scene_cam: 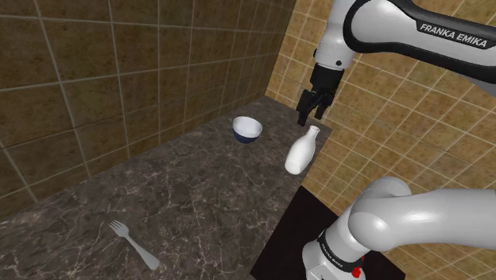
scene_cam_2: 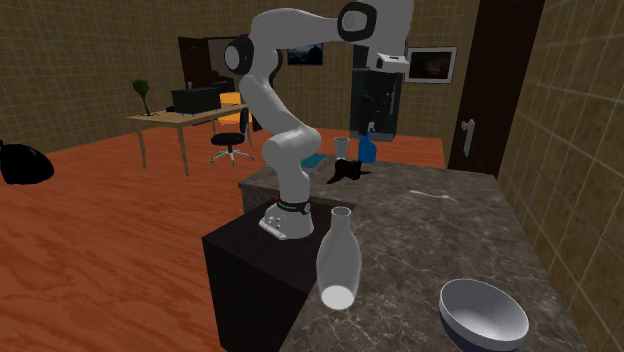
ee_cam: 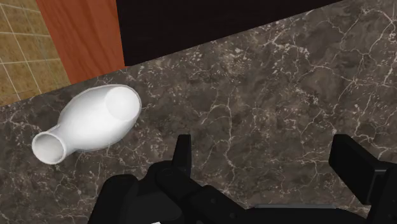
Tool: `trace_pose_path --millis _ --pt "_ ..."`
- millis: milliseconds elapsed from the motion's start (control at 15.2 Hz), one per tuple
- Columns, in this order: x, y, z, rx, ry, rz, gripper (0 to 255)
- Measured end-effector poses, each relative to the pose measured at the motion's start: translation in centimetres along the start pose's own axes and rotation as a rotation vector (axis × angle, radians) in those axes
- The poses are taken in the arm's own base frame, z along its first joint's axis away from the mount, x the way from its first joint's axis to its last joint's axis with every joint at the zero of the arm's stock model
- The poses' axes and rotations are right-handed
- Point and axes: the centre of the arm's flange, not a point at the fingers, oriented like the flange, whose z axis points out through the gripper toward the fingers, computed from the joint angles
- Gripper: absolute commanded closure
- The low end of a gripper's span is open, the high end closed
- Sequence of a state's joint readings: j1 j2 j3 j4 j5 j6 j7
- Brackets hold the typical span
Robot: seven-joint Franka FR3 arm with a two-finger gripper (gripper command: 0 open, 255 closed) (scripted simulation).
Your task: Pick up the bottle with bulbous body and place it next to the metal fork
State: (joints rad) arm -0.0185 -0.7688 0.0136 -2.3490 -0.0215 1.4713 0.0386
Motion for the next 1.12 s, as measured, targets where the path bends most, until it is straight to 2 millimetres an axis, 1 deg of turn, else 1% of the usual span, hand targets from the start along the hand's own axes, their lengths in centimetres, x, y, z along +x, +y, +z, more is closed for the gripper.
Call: trace_pose_path --millis 66,198,396,462,660,726,792,924,1056,1122 --pt "0.0 0.0 0.0 0.0 0.0 0.0 0" --pt "0.2 1.4 0.7 0.0 0.002 -0.003 0" --pt "0.9 4.8 2.4 0.0 0.005 -0.011 0" --pt "1.4 6.0 2.7 0.0 0.006 -0.015 0" --pt "1.9 8.9 4.6 0.0 0.01 -0.025 0" --pt "2.0 10.3 5.2 0.0 0.011 -0.027 0" --pt "2.5 11.4 5.9 0.0 0.012 -0.031 0" --pt "3.1 13.7 6.9 -0.001 0.016 -0.038 0" --pt "3.9 16.1 8.4 -0.001 0.018 -0.044 0" --pt "4.3 17.1 8.6 -0.001 0.019 -0.047 0"
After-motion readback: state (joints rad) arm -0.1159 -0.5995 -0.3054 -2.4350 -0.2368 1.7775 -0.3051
